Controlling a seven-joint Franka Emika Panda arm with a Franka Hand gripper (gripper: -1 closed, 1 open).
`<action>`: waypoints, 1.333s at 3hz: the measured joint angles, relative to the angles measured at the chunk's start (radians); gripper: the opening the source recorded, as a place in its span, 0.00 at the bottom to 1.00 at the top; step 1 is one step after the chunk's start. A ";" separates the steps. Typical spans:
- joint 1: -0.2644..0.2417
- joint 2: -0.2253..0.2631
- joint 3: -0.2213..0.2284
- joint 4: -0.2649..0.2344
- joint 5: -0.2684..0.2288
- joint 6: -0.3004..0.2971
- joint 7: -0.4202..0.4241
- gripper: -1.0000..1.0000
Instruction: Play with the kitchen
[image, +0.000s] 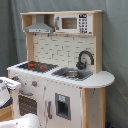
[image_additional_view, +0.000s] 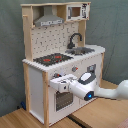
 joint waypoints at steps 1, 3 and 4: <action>0.000 0.000 0.000 0.000 0.000 0.000 0.000 1.00; 0.136 0.017 -0.025 -0.053 0.000 -0.035 -0.024 1.00; 0.215 0.017 -0.021 -0.117 0.002 -0.044 -0.023 1.00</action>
